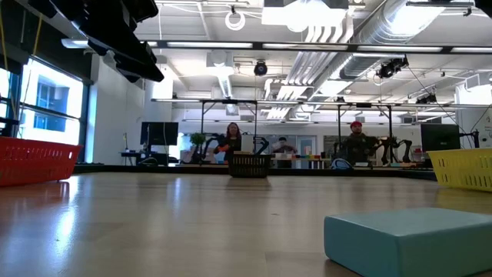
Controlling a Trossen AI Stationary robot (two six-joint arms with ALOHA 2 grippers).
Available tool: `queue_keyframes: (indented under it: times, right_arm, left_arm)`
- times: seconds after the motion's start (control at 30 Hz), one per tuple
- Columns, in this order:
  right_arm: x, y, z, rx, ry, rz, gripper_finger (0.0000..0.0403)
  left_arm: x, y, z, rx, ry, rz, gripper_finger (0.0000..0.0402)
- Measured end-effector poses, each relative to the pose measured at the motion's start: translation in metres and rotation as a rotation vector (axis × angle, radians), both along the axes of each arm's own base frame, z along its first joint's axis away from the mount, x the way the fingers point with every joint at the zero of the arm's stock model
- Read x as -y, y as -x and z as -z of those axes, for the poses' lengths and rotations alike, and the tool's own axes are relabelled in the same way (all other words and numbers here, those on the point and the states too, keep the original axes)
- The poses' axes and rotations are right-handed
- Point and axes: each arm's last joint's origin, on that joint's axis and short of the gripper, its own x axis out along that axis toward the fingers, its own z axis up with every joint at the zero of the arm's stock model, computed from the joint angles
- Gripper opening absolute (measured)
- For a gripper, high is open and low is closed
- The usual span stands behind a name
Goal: Sort & place blocks by color
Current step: Put the blue block into the red bin
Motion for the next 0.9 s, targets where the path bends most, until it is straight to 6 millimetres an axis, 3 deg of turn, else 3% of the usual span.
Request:
queue_keyframes:
  times: [0.23, 0.43, 0.9]
  right_arm:
    - [-0.011, 0.000, -0.001, 0.030, -0.046, 0.181, 0.0226]
    - [-0.019, 0.010, -0.001, 0.035, -0.041, 0.155, 0.0226]
    - [-0.030, 0.015, 0.002, 0.158, -0.017, -0.359, 0.0226]
  left_arm:
    - [0.000, 0.000, 0.000, -0.001, 0.000, 0.000, 0.0209]
    - [0.000, 0.000, 0.000, -0.002, 0.000, 0.000, 0.0209]
    - [0.000, 0.000, 0.000, -0.002, -0.021, 0.016, 0.0209]
